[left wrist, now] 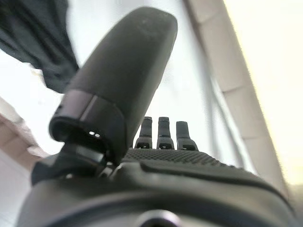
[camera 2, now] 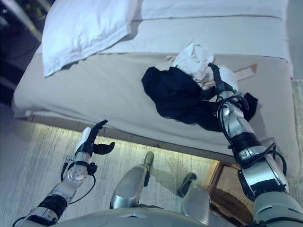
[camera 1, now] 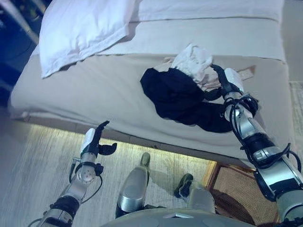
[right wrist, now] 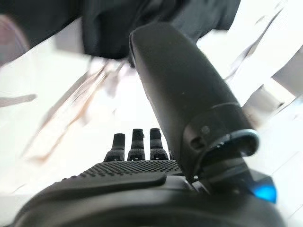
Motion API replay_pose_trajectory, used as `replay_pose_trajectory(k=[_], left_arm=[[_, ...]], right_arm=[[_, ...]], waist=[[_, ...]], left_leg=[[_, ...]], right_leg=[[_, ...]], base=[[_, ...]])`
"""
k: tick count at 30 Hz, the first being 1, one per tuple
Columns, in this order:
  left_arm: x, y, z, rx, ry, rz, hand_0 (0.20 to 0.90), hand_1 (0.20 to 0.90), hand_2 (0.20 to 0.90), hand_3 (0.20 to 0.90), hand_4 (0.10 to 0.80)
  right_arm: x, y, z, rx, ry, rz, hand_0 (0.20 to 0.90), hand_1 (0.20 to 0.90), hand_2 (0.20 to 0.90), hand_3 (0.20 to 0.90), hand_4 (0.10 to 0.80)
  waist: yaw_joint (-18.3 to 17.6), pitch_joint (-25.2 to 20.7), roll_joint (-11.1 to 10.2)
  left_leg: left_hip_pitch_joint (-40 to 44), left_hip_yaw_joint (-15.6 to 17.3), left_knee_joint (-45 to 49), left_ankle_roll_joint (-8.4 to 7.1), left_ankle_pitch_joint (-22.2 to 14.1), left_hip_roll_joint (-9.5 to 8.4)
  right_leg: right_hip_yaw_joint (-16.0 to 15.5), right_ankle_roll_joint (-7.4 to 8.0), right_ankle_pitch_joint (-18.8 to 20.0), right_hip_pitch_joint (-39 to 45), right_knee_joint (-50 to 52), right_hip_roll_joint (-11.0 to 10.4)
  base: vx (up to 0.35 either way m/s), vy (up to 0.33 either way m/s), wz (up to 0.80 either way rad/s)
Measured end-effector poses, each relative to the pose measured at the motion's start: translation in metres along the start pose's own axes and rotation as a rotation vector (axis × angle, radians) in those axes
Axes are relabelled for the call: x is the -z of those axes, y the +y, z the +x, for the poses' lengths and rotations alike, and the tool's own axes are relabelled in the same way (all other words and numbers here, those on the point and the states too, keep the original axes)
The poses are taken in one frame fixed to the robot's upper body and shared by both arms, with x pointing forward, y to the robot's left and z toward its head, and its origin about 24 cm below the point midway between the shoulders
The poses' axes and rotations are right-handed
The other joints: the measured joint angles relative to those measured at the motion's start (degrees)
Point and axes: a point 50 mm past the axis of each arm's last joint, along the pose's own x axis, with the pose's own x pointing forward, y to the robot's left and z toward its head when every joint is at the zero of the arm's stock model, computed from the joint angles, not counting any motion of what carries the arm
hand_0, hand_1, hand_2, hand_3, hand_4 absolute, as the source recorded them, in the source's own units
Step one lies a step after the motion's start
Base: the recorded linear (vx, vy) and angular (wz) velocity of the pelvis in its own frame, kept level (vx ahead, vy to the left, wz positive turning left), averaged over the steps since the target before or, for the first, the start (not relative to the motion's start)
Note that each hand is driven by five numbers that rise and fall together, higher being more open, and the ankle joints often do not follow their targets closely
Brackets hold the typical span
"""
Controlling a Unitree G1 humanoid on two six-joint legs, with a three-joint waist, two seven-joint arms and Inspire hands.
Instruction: Pick up the clothes from the bed and place them into the basket
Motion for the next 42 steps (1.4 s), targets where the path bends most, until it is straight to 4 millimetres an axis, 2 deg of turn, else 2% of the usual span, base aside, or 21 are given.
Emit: replay_pose_trajectory(k=[1, 2, 5, 9, 12, 16, 21, 24, 26, 27, 28, 29, 34, 38, 39, 40, 42], left_arm=[[-0.004, 0.002, 0.001, -0.008, -0.022, 0.002, 0.9, 0.9, 0.9, 0.9, 0.8], [-0.006, 0.003, 0.001, -0.017, -0.037, -0.001, 0.9, 0.9, 0.9, 0.9, 0.8], [-0.024, 0.009, 0.003, -0.05, -0.126, -0.019, 0.9, 0.9, 0.9, 0.9, 0.8], [-0.032, 0.017, 0.004, -0.063, -0.176, -0.009, 0.9, 0.9, 0.9, 0.9, 0.8], [-0.045, 0.03, 0.007, -0.084, -0.249, 0.01, 0.9, 0.9, 0.9, 0.9, 0.8], [-0.048, 0.03, 0.006, -0.077, -0.264, 0.01, 0.9, 0.9, 0.9, 0.9, 0.8], [-0.061, 0.032, 0.004, -0.068, -0.33, 0.014, 0.9, 0.9, 0.9, 0.9, 0.8], [-0.065, 0.035, 0.005, -0.082, -0.344, 0.001, 0.9, 0.9, 0.9, 0.9, 0.8], [-0.066, 0.036, 0.006, -0.085, -0.348, -0.001, 0.9, 0.9, 0.9, 0.9, 0.8], [-0.067, 0.036, 0.006, -0.086, -0.349, -0.001, 0.9, 0.9, 0.9, 0.9, 0.8], [-0.067, 0.037, 0.007, -0.088, -0.35, -0.001, 0.9, 0.9, 0.9, 0.9, 0.8], [-0.067, 0.038, 0.007, -0.09, -0.35, -0.002, 0.9, 0.9, 0.9, 0.9, 0.8], [-0.066, 0.04, 0.007, -0.086, -0.347, 0.013, 0.9, 0.9, 0.9, 0.9, 0.8], [-0.062, 0.038, 0.004, -0.065, -0.334, 0.017, 0.9, 0.9, 0.9, 0.9, 0.8], [-0.059, 0.037, 0.003, -0.057, -0.326, 0.019, 0.9, 0.9, 0.9, 0.9, 0.8], [-0.057, 0.037, 0.002, -0.051, -0.32, 0.022, 0.9, 0.9, 0.9, 0.9, 0.8], [-0.055, 0.037, 0.0, -0.045, -0.312, 0.024, 0.9, 0.9, 0.9, 0.9, 0.8]], right_arm=[[-0.005, -0.001, 0.003, 0.003, -0.014, -0.004, 0.9, 0.9, 0.9, 0.9, 0.8], [-0.007, -0.002, 0.003, 0.004, -0.017, -0.003, 0.9, 0.9, 0.9, 0.9, 0.8], [0.0, -0.001, 0.004, -0.001, 0.023, -0.013, 0.9, 0.9, 0.9, 0.9, 0.8], [0.008, -0.001, 0.005, -0.002, 0.071, -0.028, 0.9, 0.9, 0.9, 0.9, 0.8], [0.004, -0.021, 0.018, 0.052, 0.099, -0.042, 0.9, 0.9, 0.9, 0.9, 0.8], [-0.005, -0.036, 0.027, 0.092, 0.092, -0.044, 0.9, 0.9, 0.9, 0.9, 0.8], [-0.015, -0.067, 0.037, 0.168, 0.093, -0.072, 0.9, 0.9, 0.9, 0.9, 0.8], [-0.022, -0.079, 0.042, 0.179, 0.084, -0.08, 0.9, 0.9, 0.9, 0.9, 0.8], [-0.024, -0.084, 0.043, 0.17, 0.073, -0.099, 0.669, 0.669, 0.669, 0.631, 0.531], [-0.024, -0.085, 0.043, 0.171, 0.07, -0.101, 0.601, 0.601, 0.601, 0.551, 0.451], [-0.024, -0.086, 0.043, 0.174, 0.07, -0.102, 0.366, 0.366, 0.366, 0.277, 0.177], [-0.023, -0.087, 0.043, 0.178, 0.071, -0.104, 0.305, 0.305, 0.305, 0.205, 0.105], [-0.017, -0.087, 0.041, 0.196, 0.081, -0.112, 0.3, 0.3, 0.3, 0.2, 0.1], [0.005, -0.063, 0.03, 0.125, 0.111, -0.126, 0.3, 0.3, 0.3, 0.2, 0.1], [0.01, -0.054, 0.027, 0.099, 0.122, -0.126, 0.3, 0.3, 0.3, 0.2, 0.1], [0.015, -0.047, 0.024, 0.081, 0.13, -0.128, 0.3, 0.3, 0.3, 0.2, 0.1], [0.019, -0.04, 0.019, 0.057, 0.127, -0.128, 0.3, 0.3, 0.3, 0.2, 0.1]], waist=[[0.74, 1.34, 0.19], [0.99, 1.96, 0.06], [2.73, 4.69, 0.41], [3.66, 5.73, 0.51], [3.24, 6.4, 0.7], [3.33, 6.95, 0.81], [3.48, 7.03, 0.88], [3.43, 7.05, 0.87], [3.41, 7.05, 0.87], [3.39, 7.05, 0.86], [3.25, 7.05, 0.86], [3.29, 7.05, 0.85], [3.26, 7.18, 0.61], [3.26, 7.3, 0.38], [3.56, 7.29, 0.33], [3.52, 7.24, 0.2], [3.48, 7.21, 0.12]], left_leg=[[-2.17, -0.07, 3.4, 0.05, -1.09, -0.22], [-3.27, -0.07, 5.41, 0.16, -2.29, -0.47], [-9.32, -0.27, 16.63, 0.81, -7.13, -1.86], [-14.64, -0.47, 23.58, 0.87, -8.66, -2.83], [-20.31, -0.59, 29.74, 2.04, -10.32, -3.66], [-24.28, -1.26, 33.12, 1.71, -10.87, -3.68], [-31.79, -2.56, 36.62, 1.5, -10.95, -3.79], [-34.59, -2.83, 38.23, 1.49, -10.96, -3.79], [-35.25, -2.96, 38.61, 1.49, -10.96, -3.78], [-35.28, -3.13, 38.61, 1.49, -10.96, -3.77], [-35.22, -3.24, 38.61, 1.49, -10.95, -3.77], [-35.11, -3.42, 38.56, 1.48, -10.95, -3.75], [-33.11, -3.57, 37.56, 1.74, -10.58, -3.58], [-25.03, -3.23, 32.72, 1.66, -10.32, -3.39], [-22.78, -3.03, 31.17, 1.64, -10.27, -3.16], [-20.69, -2.51, 29.51, 1.41, -9.71, -2.48], [-17.98, -2.36, 26.69, 1.32, -9.25, -1.92]], right_leg=[[0.25, -0.66, -0.96, -1.69, 3.28, -0.58], [0.4, -0.69, -2.09, -2.5, 4.7, -1.06], [1.97, -1.44, -6.94, -6.99, 14.33, -3.78], [3.19, -0.75, -9.05, -11.36, 20.72, -5.26], [5.42, -0.74, -11.34, -16.59, 26.73, -5.61], [6.02, -0.78, -11.78, -20.39, 29.88, -5.6], [6.41, -0.95, -11.87, -27.45, 33.69, -5.07], [6.76, -1.21, -12.01, -30.28, 35.46, -5.04], [7.17, -1.21, -12.01, -31.17, 35.86, -4.66], [7.45, -1.21, -12.01, -31.23, 35.81, -4.14], [7.66, -1.22, -12.01, -31.14, 35.73, -3.76], [7.8, -1.22, -12.01, -31.04, 35.49, -3.39], [7.5, -1.28, -11.94, -28.75, 33.99, -2.97], [7.44, -1.42, -11.62, -20.6, 28.29, -1.72], [7.42, -1.23, -11.04, -18.39, 26.39, -1.14], [7.27, -1.78, -9.73, -16.29, 24.24, -0.69], [6.77, -1.32, -8.34, -13.41, 20.64, 0.13]], base=[[-0.001, 0.007, 0.14], [0.027, 0.012, 0.13], [-0.027, 0.015, 0.16], [-0.038, -0.013, 0.13], [-0.027, -0.018, 0.25], [-0.06, -0.005, 0.04], [-0.086, -0.012, 0.11], [-0.057, -0.012, 0.0], [-0.015, -0.014, -0.02], [-0.002, -0.034, 0.01], [0.006, -0.04, 0.03], [0.007, -0.037, 0.02], [0.019, -0.032, 0.0], [0.082, 0.007, -0.01], [0.05, 0.009, -0.1], [0.044, 0.004, -0.12], [0.077, -0.003, -0.14]])
